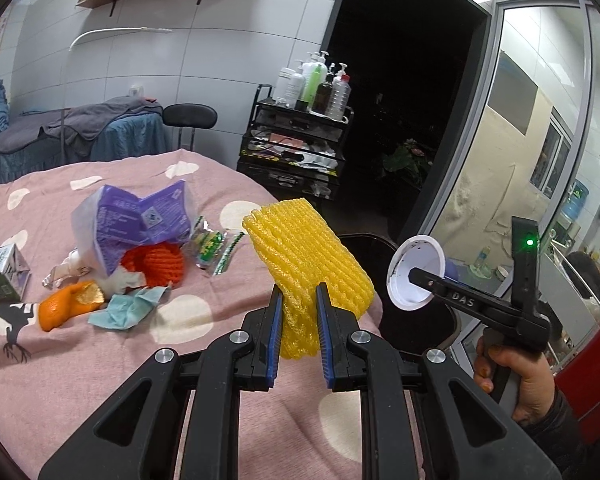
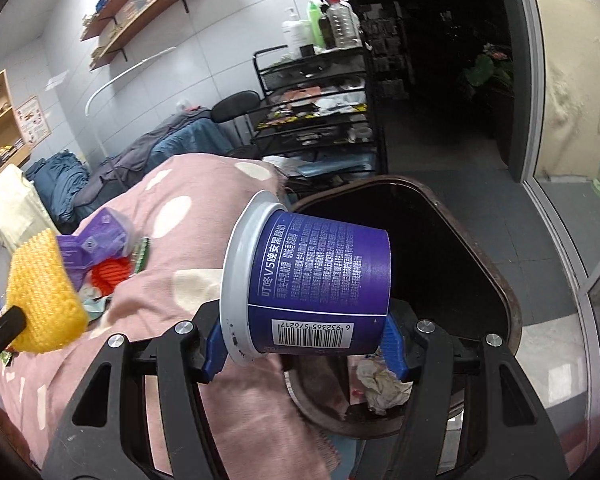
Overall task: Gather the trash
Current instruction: 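Lower the purple yogurt cup into the wastebasket and open the right gripper, then drop the yellow foam net into the wastebasket with the left gripper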
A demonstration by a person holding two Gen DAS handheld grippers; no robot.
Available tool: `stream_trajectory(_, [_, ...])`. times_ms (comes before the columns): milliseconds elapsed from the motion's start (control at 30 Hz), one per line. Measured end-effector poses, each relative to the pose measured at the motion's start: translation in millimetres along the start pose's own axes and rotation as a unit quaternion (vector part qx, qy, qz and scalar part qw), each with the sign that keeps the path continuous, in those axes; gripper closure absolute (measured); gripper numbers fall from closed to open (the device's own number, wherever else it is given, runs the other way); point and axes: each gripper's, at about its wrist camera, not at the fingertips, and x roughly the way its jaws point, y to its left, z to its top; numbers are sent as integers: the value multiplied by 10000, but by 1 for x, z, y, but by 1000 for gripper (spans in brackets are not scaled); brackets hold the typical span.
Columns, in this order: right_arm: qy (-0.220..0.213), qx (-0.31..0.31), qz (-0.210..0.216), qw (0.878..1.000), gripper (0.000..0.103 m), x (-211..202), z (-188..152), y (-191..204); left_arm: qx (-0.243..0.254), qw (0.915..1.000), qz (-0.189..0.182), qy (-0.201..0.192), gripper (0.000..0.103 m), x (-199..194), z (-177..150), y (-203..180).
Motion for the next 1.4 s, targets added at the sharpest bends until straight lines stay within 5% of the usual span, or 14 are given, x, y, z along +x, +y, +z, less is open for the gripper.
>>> stream_trajectory(433, [581, 8, -468, 9972, 41, 47, -6, -14, 223, 9994, -180, 202, 86, 23, 1, -23])
stream_trajectory(533, [574, -9, -509, 9971, 27, 50, -8, -13, 253, 9992, -197, 253, 86, 26, 0, -26])
stream_trajectory(667, [552, -7, -497, 9972, 26, 46, -12, -14, 251, 9989, -228, 332, 86, 32, -1, -26])
stream_trajectory(1400, [-395, 439, -840, 9947, 14, -37, -23, -43, 628, 9932, -620, 756, 86, 88, 20, -73])
